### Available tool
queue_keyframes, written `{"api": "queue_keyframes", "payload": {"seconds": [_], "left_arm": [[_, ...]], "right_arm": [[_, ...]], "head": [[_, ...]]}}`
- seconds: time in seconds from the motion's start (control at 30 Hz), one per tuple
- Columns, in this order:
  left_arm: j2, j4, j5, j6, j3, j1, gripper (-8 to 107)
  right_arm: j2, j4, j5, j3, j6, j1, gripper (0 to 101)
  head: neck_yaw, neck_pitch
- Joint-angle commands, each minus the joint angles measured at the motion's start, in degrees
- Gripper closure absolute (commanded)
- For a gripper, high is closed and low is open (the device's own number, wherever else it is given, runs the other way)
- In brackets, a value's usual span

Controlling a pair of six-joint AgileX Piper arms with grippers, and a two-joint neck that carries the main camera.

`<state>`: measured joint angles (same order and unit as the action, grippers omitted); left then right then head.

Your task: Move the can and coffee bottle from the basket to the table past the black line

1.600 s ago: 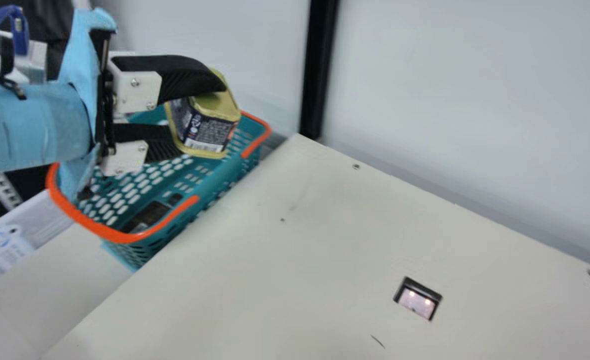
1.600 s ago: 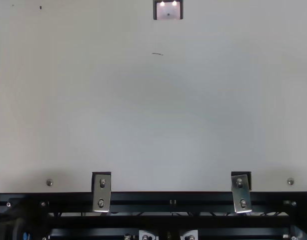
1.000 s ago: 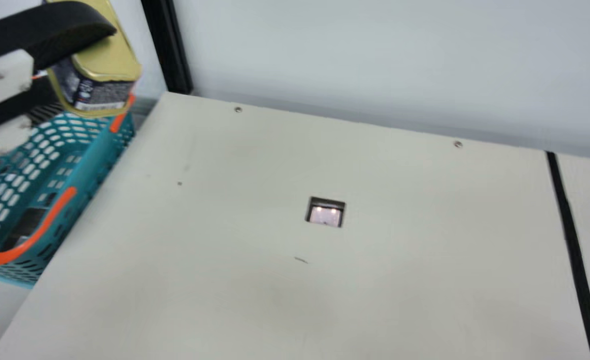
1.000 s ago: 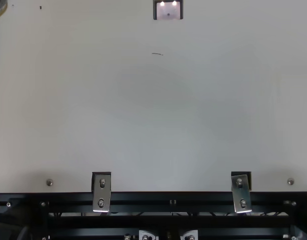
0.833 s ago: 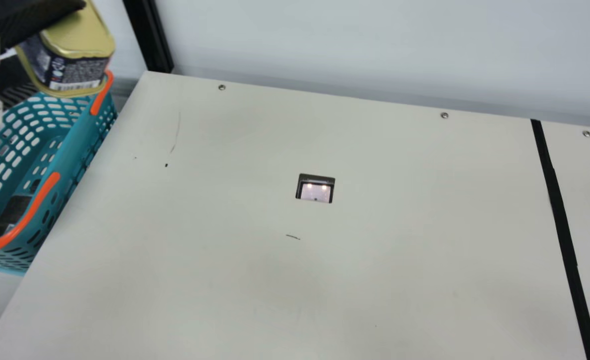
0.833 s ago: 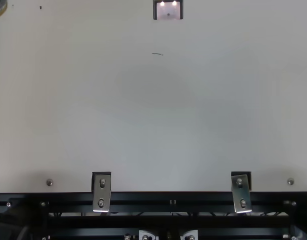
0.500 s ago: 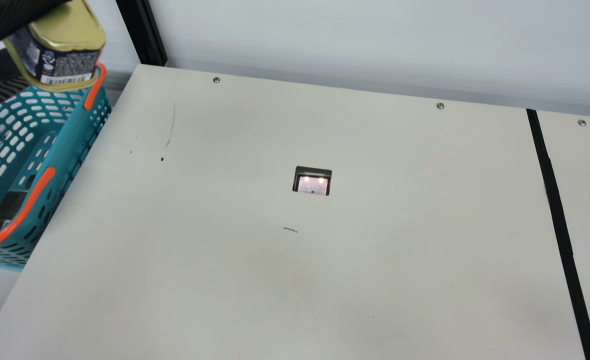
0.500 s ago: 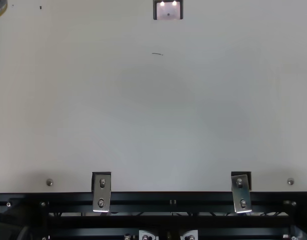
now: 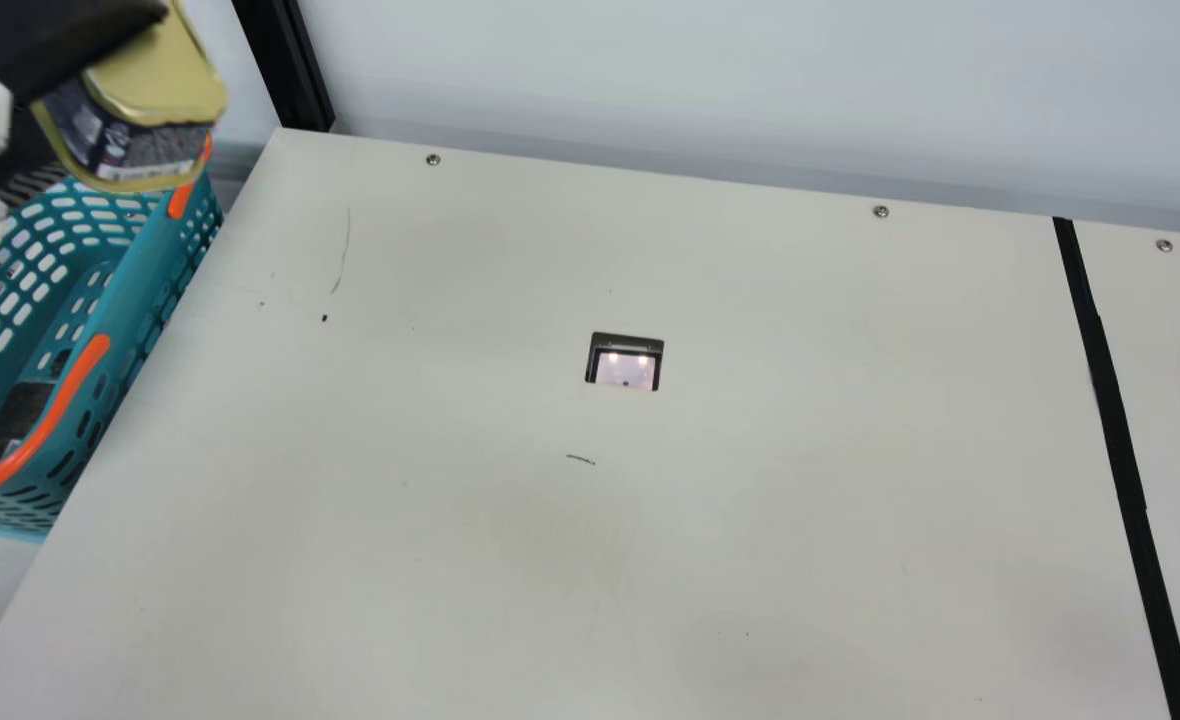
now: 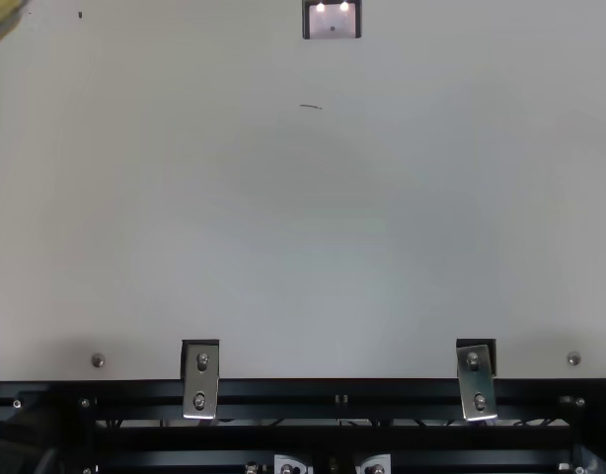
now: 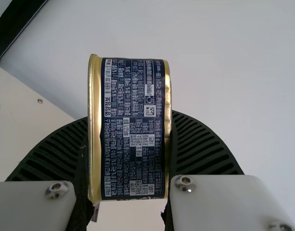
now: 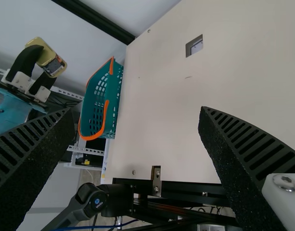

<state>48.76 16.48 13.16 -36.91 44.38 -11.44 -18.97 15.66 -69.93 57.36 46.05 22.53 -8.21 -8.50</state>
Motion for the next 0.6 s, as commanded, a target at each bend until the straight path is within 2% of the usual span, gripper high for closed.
{"api": "queue_keyframes", "payload": {"seconds": [0.0, 0.3, 0.57], "left_arm": [[0.3, -1.3, -3.3, 2.4, -2.8, -2.0, 89], [5.7, -4.9, -14.9, 9.2, -11.2, -9.1, 89], [14.8, -0.5, -27.0, 16.7, -15.1, -14.7, 89]], "right_arm": [[0.0, 0.0, 0.0, 0.0, 0.0, 0.0, 0], [0.0, 0.0, 0.0, 0.0, 0.0, 0.0, 0], [0.0, 0.0, 0.0, 0.0, 0.0, 0.0, 0]], "head": [[0.5, -0.1], [0.5, -0.1], [0.5, -0.1]]}}
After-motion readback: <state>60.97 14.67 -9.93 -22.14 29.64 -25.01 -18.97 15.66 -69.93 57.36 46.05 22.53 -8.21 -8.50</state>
